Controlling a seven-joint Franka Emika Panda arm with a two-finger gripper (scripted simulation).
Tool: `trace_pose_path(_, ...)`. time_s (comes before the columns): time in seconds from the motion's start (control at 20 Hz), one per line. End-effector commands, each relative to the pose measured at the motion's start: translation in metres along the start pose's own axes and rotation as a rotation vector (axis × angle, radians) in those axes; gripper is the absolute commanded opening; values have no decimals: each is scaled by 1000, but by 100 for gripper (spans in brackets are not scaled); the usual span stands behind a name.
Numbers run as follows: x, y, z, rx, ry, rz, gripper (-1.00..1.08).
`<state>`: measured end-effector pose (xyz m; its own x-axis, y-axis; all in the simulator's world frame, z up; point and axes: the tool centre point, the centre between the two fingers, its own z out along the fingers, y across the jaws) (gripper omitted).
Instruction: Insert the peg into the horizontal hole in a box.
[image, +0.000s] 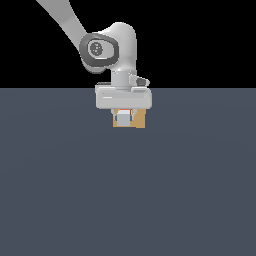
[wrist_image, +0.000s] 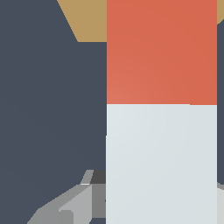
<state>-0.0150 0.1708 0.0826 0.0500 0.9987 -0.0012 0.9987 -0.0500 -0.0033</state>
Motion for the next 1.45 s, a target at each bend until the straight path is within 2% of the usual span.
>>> trace_pose_path(0.0, 0, 0, 0, 0, 0, 0, -100)
trace_pose_path(0.5, 8, 1, -2, -2, 2, -2, -100)
trace_pose_path(1.05, 77, 1, -3, -5, 3, -1, -100)
trace_pose_path(1.4, 90, 2, -4, -6, 3, -1, -100)
